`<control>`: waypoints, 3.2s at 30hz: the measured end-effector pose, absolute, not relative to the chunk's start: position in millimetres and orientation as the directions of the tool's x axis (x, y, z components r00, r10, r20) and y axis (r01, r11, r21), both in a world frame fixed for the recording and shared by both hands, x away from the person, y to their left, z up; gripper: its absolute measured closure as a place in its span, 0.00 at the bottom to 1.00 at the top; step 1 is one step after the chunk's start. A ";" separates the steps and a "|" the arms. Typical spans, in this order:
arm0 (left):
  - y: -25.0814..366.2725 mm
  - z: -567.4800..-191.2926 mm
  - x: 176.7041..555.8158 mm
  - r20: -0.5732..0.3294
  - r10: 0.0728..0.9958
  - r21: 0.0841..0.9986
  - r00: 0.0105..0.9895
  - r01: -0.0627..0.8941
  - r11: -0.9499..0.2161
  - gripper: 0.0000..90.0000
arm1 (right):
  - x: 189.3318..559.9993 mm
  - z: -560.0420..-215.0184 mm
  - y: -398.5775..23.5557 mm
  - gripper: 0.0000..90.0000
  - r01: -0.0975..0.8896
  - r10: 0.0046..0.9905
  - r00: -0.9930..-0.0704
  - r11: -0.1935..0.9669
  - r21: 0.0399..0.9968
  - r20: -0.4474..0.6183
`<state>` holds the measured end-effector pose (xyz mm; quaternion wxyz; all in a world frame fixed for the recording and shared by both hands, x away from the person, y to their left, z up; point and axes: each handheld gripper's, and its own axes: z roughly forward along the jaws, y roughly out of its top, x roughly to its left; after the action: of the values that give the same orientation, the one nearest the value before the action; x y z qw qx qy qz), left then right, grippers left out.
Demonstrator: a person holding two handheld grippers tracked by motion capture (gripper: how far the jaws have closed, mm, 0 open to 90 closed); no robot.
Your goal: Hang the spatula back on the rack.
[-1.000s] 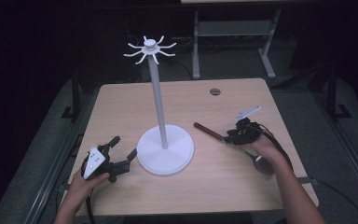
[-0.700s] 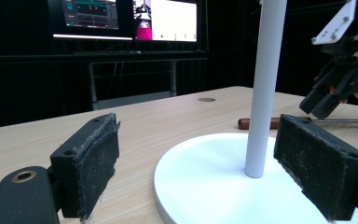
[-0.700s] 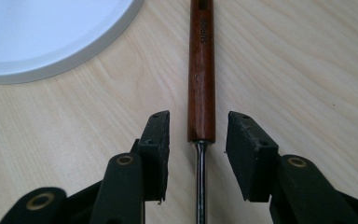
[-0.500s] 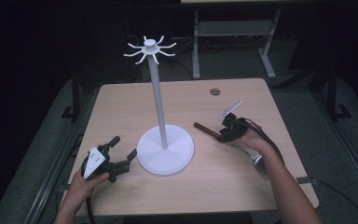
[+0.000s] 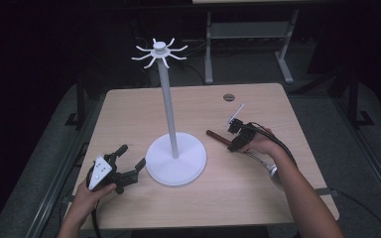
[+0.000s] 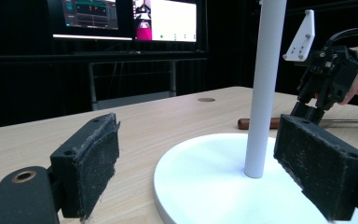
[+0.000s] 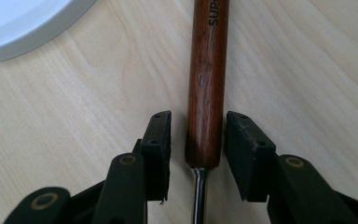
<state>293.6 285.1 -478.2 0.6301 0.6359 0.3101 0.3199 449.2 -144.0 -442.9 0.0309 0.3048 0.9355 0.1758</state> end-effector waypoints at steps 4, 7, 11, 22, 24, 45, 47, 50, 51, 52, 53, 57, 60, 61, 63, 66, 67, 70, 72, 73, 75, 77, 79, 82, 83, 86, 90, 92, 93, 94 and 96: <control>285.4 -478.2 293.7 0.016 0.797 1.000 0.603 -0.008 -0.014 0.15 | 452.4 -442.7 -139.6 0.68 0.562 0.582 -0.812 0.763 0.318 0.040; 285.3 -478.2 293.7 0.016 0.797 1.000 0.604 -0.009 -0.014 0.15 | 455.3 -441.9 -137.0 0.69 0.565 0.581 -0.813 0.769 0.298 0.042; 285.3 -478.2 293.7 0.016 0.797 1.000 0.604 -0.007 -0.015 0.15 | 458.8 -440.7 -131.5 0.75 0.579 0.593 -0.805 0.773 0.260 0.030; 285.1 -478.3 293.6 0.017 0.797 1.000 0.604 -0.010 -0.014 0.15 | 461.8 -438.5 -124.1 0.81 0.603 0.611 -0.791 0.773 0.194 0.027; 285.1 -478.3 293.6 0.017 0.797 1.000 0.604 -0.009 -0.014 0.15 | 461.6 -438.5 -124.0 0.81 0.610 0.618 -0.786 0.768 0.194 0.027; 285.0 -478.2 293.7 0.019 0.797 1.000 0.603 -0.010 -0.016 0.15 | 447.8 -405.8 -151.4 0.81 0.575 0.620 -0.778 0.643 0.506 0.097; 285.1 -478.2 293.7 0.015 0.797 1.000 0.603 -0.008 -0.013 0.15 | 443.8 -400.9 -154.9 0.81 0.565 0.621 -0.778 0.623 0.541 0.098; 285.2 -478.2 293.7 0.016 0.799 1.000 0.602 -0.008 -0.015 0.15 | 436.8 -394.6 -161.8 0.81 0.553 0.622 -0.775 0.586 0.592 0.109; 285.1 -478.2 293.7 0.016 0.799 1.000 0.601 -0.008 -0.014 0.15 | 435.3 -393.6 -164.2 0.81 0.547 0.622 -0.776 0.573 0.610 0.111; 285.0 -478.2 293.7 0.017 0.799 1.000 0.602 -0.009 -0.014 0.15 | 433.7 -392.7 -165.6 0.81 0.552 0.627 -0.770 0.562 0.616 0.118; 285.2 -478.2 293.7 0.016 0.799 1.000 0.601 -0.008 -0.014 0.15 | 432.3 -392.0 -168.0 0.81 0.546 0.627 -0.770 0.549 0.632 0.121; 285.5 -478.2 293.7 0.013 0.800 1.000 0.599 -0.005 -0.013 0.15 | 427.1 -386.7 -175.2 0.81 0.520 0.618 -0.776 0.511 0.684 0.129; 285.3 -478.2 293.7 0.017 0.800 1.000 0.600 -0.008 -0.015 0.15 | 423.4 -380.9 -181.2 0.81 0.503 0.612 -0.780 0.487 0.714 0.132; 284.9 -478.3 293.6 0.016 0.799 1.000 0.601 -0.010 -0.013 0.15 | 422.2 -379.8 -182.5 0.81 0.505 0.613 -0.778 0.478 0.718 0.139; 285.0 -478.3 293.7 0.017 0.799 1.000 0.602 -0.010 -0.014 0.15 | 420.2 -378.5 -185.7 0.81 0.492 0.607 -0.783 0.469 0.734 0.138; 286.1 -478.2 294.0 0.013 0.800 1.000 0.600 -0.006 -0.012 0.15 | 417.5 -376.5 -191.4 0.81 0.482 0.604 -0.784 0.445 0.755 0.144; 286.2 -478.2 294.0 0.012 0.801 1.000 0.599 -0.006 -0.010 0.15 | 417.3 -376.1 -192.7 0.81 0.479 0.604 -0.784 0.440 0.759 0.145; 285.5 -478.2 293.7 0.016 0.799 1.000 0.601 -0.006 -0.015 0.15 | 416.0 -374.2 -197.9 0.81 0.475 0.606 -0.780 0.414 0.776 0.154; 285.5 -478.2 293.6 0.016 0.800 1.000 0.600 -0.007 -0.014 0.15 | 414.8 -372.6 -199.8 0.81 0.472 0.604 -0.781 0.406 0.783 0.158; 285.3 -478.2 293.7 0.016 0.800 1.000 0.600 -0.008 -0.014 0.15 | 413.9 -371.5 -200.5 0.81 0.466 0.603 -0.783 0.402 0.788 0.155; 284.9 -478.3 293.6 0.017 0.800 1.000 0.599 -0.010 -0.014 0.15 | 411.3 -368.4 -202.0 0.81 0.457 0.599 -0.785 0.389 0.800 0.157; 284.8 -478.2 293.3 0.020 0.800 1.000 0.599 -0.009 -0.018 0.15 | 409.1 -365.2 -203.2 0.81 0.447 0.596 -0.788 0.378 0.810 0.156; 284.9 -478.3 293.6 0.016 0.800 1.000 0.600 -0.009 -0.013 0.15 | 406.8 -361.6 -204.8 0.81 0.435 0.590 -0.791 0.360 0.825 0.160; 285.0 -478.3 293.6 0.017 0.800 1.000 0.600 -0.010 -0.014 0.15 | 404.5 -356.7 -208.0 0.81 0.419 0.576 -0.799 0.330 0.846 0.171; 284.8 -478.3 293.5 0.017 0.800 1.000 0.600 -0.010 -0.014 0.15 | 403.9 -355.4 -208.8 0.81 0.415 0.573 -0.800 0.316 0.853 0.177; 284.8 -478.2 293.6 0.018 0.800 1.000 0.600 -0.011 -0.015 0.15 | 401.9 -351.1 -210.9 0.81 0.402 0.562 -0.807 0.292 0.868 0.184; 284.7 -478.3 293.7 0.019 0.799 1.000 0.601 -0.013 -0.014 0.15 | 397.4 -344.2 -211.7 0.81 0.382 0.556 -0.812 0.274 0.883 0.179; 285.2 -478.2 293.7 0.017 0.800 1.000 0.600 -0.008 -0.015 0.15 | 395.0 -340.1 -211.7 0.81 0.369 0.549 -0.817 0.264 0.891 0.176; 285.3 -478.2 293.7 0.017 0.800 1.000 0.600 -0.008 -0.015 0.15 | 393.6 -337.6 -211.7 0.81 0.358 0.544 -0.822 0.259 0.897 0.171; 285.3 -478.2 293.7 0.016 0.800 1.000 0.600 -0.007 -0.014 0.15 | 392.7 -336.1 -211.6 0.81 0.354 0.540 -0.824 0.253 0.900 0.172; 285.1 -478.2 293.7 0.016 0.800 1.000 0.600 -0.008 -0.014 0.15 | 390.4 -332.1 -211.4 0.81 0.339 0.526 -0.833 0.243 0.909 0.170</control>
<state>293.7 285.1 -478.2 0.6291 0.6356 0.3115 0.3212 390.4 -211.4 -332.1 0.0851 0.2761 0.7838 0.5497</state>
